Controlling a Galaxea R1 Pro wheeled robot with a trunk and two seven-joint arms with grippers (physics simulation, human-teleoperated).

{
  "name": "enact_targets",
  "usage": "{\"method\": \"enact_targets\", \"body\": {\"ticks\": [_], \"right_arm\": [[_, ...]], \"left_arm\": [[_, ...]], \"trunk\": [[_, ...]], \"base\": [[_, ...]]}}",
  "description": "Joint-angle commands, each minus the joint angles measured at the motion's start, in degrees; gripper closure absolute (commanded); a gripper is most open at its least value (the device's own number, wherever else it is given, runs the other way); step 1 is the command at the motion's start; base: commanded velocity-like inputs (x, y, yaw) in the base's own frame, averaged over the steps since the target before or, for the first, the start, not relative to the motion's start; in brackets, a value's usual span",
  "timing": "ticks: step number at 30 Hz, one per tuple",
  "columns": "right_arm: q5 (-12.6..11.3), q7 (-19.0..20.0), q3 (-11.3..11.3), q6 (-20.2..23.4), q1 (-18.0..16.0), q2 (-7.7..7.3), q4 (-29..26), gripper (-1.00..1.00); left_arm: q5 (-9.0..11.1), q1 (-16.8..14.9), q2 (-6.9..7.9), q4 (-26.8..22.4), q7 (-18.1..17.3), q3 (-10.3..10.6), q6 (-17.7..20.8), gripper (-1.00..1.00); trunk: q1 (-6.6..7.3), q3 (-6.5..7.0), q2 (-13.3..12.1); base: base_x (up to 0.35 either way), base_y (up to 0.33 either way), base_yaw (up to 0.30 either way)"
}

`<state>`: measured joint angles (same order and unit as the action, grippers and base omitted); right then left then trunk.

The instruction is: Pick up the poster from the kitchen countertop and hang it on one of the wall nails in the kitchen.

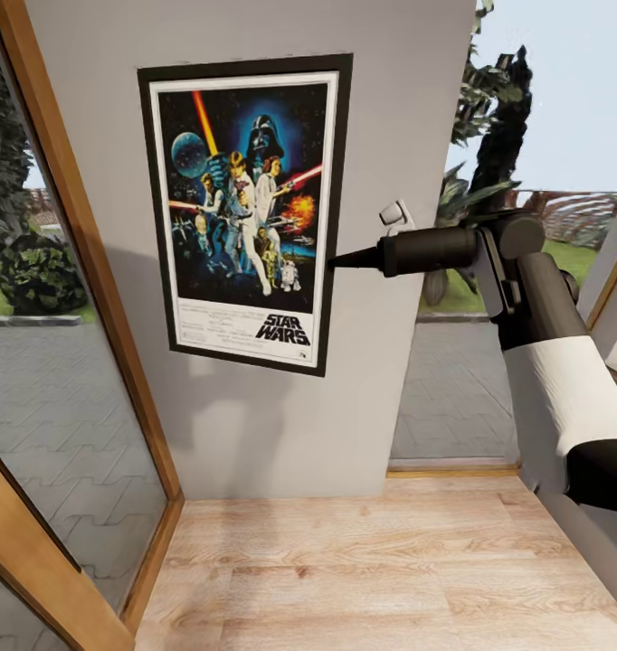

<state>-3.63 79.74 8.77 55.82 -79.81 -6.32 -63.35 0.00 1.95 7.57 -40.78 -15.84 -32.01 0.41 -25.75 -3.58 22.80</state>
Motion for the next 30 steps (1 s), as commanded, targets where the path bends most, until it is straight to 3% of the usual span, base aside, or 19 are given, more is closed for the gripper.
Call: {"method": "enact_targets", "body": {"ticks": [1, 20, 30], "right_arm": [[-0.44, -0.03, 0.14, 0.74, -0.49, -0.03, 1.67, 1.00], [-0.43, -0.20, 0.19, 0.79, -7.44, 1.05, 6.81, 1.00], [-0.48, -0.20, 0.21, 0.79, -7.88, 1.30, 6.92, 1.00]], "left_arm": [[0.00, -0.02, -0.02, -0.05, -0.34, -0.16, 0.06, -1.00], [0.00, -0.01, -0.01, 0.09, -0.24, -0.08, 0.12, -1.00], [0.00, -0.02, -0.01, 0.09, -0.27, -0.07, 0.12, -1.00]], "trunk": [[-0.04, -0.12, 0.12], [-0.04, -0.12, 0.12], [-0.04, -0.12, 0.12]], "base": [[0.000, 0.000, 0.000], [0.000, 0.000, 0.000], [0.000, 0.000, 0.000]]}}
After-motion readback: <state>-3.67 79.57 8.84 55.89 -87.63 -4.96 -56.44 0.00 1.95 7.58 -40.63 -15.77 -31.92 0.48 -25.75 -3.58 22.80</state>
